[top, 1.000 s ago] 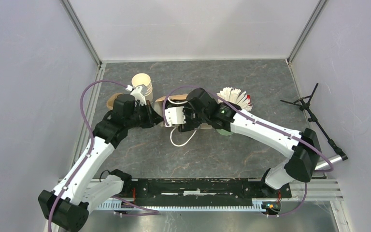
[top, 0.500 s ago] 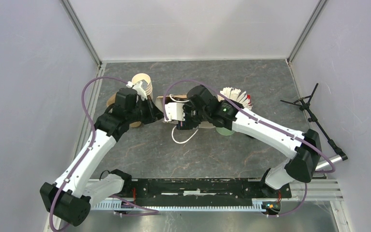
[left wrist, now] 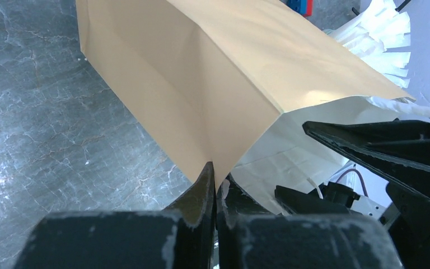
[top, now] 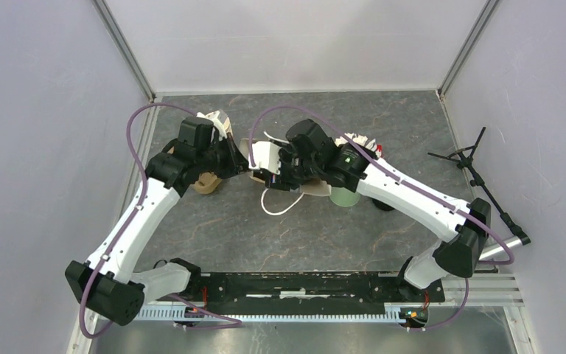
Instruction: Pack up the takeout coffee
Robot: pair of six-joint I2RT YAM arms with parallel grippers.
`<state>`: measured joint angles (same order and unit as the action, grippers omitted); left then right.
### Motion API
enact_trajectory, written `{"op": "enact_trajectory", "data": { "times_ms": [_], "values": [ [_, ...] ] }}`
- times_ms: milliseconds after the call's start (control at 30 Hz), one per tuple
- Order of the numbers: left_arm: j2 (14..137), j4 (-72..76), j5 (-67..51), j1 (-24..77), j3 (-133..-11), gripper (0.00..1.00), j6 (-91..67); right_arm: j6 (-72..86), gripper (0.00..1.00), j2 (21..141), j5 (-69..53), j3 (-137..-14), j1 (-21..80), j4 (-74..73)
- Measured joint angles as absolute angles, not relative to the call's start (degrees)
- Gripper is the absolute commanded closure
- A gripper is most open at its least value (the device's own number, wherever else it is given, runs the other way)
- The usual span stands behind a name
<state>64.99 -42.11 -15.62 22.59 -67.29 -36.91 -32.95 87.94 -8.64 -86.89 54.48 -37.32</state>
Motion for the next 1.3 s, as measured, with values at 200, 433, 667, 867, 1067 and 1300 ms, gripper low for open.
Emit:
{"op": "enact_trajectory", "data": {
  "times_ms": [200,433,667,867,1067,1300],
  "values": [
    [67.13,-45.36,-15.62,22.59,-70.78,0.94,-37.54,-29.39,0.31,89.23,-8.86,-92.33,54.13,-38.63],
    [70.22,-48.84,-15.66,22.57,-73.80,0.93,-37.78,-24.71,0.33,91.15,-9.93,-95.04,52.51,-39.00],
    [73.12,-50.11,-16.84,22.13,-75.61,0.93,-38.28,-19.90,0.33,91.70,-12.99,-95.57,51.44,-39.03],
    [73.73,-51.00,-17.21,21.63,-76.27,0.92,-39.55,-17.08,0.33,91.70,-14.02,-95.57,49.87,-37.39],
    [74.83,-52.27,-18.15,20.95,-77.47,0.92,-40.16,-15.62,0.33,92.92,-14.37,-95.57,47.20,-34.44],
    [75.31,-54.54,-18.11,20.32,-78.72,0.92,-40.27,-14.04,0.32,94.48,-16.38,-95.55,45.98,-31.27]
  ]
}}
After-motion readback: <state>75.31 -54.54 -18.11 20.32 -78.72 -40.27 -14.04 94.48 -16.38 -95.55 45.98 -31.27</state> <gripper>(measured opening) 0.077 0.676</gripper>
